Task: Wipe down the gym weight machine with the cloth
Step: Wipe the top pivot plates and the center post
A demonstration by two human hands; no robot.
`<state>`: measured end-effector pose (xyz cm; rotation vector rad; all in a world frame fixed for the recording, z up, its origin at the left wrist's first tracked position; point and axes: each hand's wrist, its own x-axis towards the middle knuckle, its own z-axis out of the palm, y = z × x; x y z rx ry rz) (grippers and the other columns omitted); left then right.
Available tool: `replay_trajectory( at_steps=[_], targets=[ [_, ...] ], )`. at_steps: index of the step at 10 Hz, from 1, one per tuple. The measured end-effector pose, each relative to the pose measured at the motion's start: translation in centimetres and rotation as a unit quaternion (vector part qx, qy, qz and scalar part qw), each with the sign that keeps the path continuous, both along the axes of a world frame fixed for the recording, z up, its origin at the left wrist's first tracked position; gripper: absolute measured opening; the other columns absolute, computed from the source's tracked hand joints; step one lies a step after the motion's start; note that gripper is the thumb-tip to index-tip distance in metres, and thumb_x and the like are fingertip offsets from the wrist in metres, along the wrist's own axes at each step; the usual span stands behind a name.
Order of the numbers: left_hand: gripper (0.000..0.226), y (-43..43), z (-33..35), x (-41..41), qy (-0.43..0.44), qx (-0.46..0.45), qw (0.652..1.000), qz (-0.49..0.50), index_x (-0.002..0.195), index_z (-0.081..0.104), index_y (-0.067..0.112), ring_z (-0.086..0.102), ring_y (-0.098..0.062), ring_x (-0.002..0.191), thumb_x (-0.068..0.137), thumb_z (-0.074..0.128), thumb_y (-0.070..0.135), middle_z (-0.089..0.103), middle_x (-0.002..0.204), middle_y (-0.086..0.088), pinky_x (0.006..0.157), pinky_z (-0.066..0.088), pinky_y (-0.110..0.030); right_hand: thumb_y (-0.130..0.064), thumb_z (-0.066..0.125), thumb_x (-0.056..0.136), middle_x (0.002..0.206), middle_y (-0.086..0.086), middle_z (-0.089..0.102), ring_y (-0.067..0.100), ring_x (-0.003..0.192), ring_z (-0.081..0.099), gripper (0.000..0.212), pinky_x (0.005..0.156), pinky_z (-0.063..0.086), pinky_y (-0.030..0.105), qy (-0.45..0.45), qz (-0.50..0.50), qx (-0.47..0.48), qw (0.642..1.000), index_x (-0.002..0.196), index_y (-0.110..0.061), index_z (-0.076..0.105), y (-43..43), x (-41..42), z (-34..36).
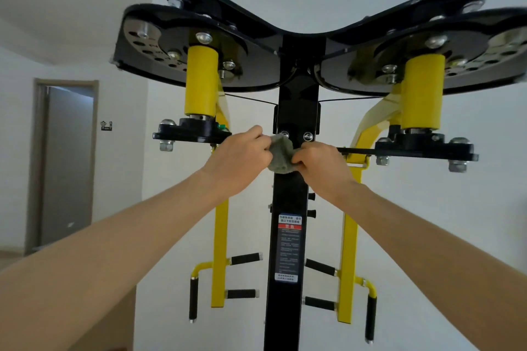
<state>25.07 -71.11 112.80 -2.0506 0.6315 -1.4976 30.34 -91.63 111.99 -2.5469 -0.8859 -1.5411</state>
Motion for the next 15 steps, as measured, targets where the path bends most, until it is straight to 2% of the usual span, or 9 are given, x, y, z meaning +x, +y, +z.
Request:
replay_trajectory(
  at_steps=[2,5,7,8,11,12,13,14,15],
  targets=[
    [0.018,1.8,-5.1,-0.3,0.299,-0.172,0.936,-0.065,0.097,0.081,0.024,0.065,-0.015,0.083,0.098,0.064,0.029,0.075,0.085,0.004,0.071,0.05,-0.03,-0.014,0.079,0.084,0.074,0.0,0.076,0.014,0.07,0.072,0.005,0.063,0.058,0.025,0.328,0.121,0.226,0.909,0.087,-0.017,0.082,-2.1,-0.9,-4.7],
    [0.022,1.6,-11.0,2.0,0.536,-0.533,0.629,-0.184,0.099,0.072,0.009,0.07,-0.02,0.083,0.1,0.062,0.029,0.069,0.099,-0.008,0.059,0.06,-0.025,-0.019,0.061,0.1,0.096,0.015,0.071,0.022,0.08,0.072,0.018,0.063,0.061,0.034,0.55,0.127,0.372,0.737,0.095,-0.004,0.07,-2.6,-1.9,-9.5],
    [0.019,-1.7,-14.5,2.2,0.485,-0.68,0.465,-0.294,0.099,0.071,0.007,0.075,-0.02,0.086,0.098,0.066,0.025,0.074,0.101,-0.011,0.069,0.061,-0.03,-0.012,0.048,0.105,0.11,0.021,0.067,0.031,0.091,0.071,0.021,0.066,0.062,0.041,0.564,0.268,0.621,0.473,0.113,0.002,0.063,0.3,-2.7,-12.4],
    [0.015,-3.4,-16.2,2.0,0.487,-0.688,0.429,-0.324,0.095,0.078,0.014,0.074,-0.021,0.094,0.095,0.066,0.023,0.077,0.096,-0.007,0.086,0.06,-0.036,-0.014,0.057,0.101,0.104,0.024,0.071,0.036,0.096,0.073,0.022,0.076,0.062,0.047,0.571,0.331,0.637,0.399,0.113,0.002,0.065,1.0,-3.8,-13.2],
    [0.02,-1.5,-15.7,1.0,0.426,-0.69,0.391,-0.435,0.108,0.077,0.017,0.071,-0.013,0.105,0.096,0.062,0.012,0.077,0.106,0.003,0.089,0.056,-0.024,-0.005,0.066,0.094,0.12,0.024,0.061,0.034,0.108,0.064,0.023,0.076,0.063,0.034,0.49,0.338,0.722,0.352,0.117,-0.002,0.062,2.9,-1.1,-10.2],
    [0.018,0.6,-13.5,1.0,0.37,-0.724,0.37,-0.45,0.111,0.074,0.019,0.07,-0.02,0.109,0.093,0.069,0.02,0.075,0.114,-0.002,0.096,0.056,-0.032,-0.056,0.081,0.073,0.131,0.012,0.058,0.027,0.122,0.058,0.049,0.098,0.053,0.023,0.452,0.389,0.73,0.334,0.102,-0.023,0.059,3.2,0.9,-8.1],
    [0.021,2.1,-10.8,0.7,0.342,-0.723,0.339,-0.495,0.115,0.069,0.023,0.07,-0.02,0.109,0.094,0.07,0.023,0.072,0.12,-0.004,0.093,0.057,-0.029,-0.065,0.055,0.09,0.107,0.003,0.068,0.025,0.091,0.059,0.045,0.083,0.046,0.004,0.375,0.275,0.578,0.67,0.103,-0.023,0.063,3.4,1.6,-6.2],
    [0.021,3.1,-8.2,0.3,0.327,-0.707,0.303,-0.548,0.116,0.067,0.023,0.07,-0.019,0.11,0.096,0.068,0.025,0.071,0.122,-0.004,0.091,0.057,-0.028,-0.044,0.059,0.096,0.105,0.011,0.071,0.028,0.083,0.063,0.043,0.096,0.045,0.009,0.293,0.269,0.537,0.744,0.112,-0.005,0.065,4.3,1.4,-4.6],
    [0.014,3.4,-6.5,-0.2,0.32,-0.69,0.277,-0.587,0.11,0.068,0.02,0.071,-0.019,0.107,0.096,0.067,0.025,0.072,0.117,-0.005,0.095,0.056,-0.03,-0.041,0.062,0.095,0.105,0.011,0.071,0.02,0.074,0.063,0.041,0.114,0.036,0.04,0.244,0.24,0.501,0.795,0.112,-0.004,0.067,4.9,0.3,-3.8]
  ],
)
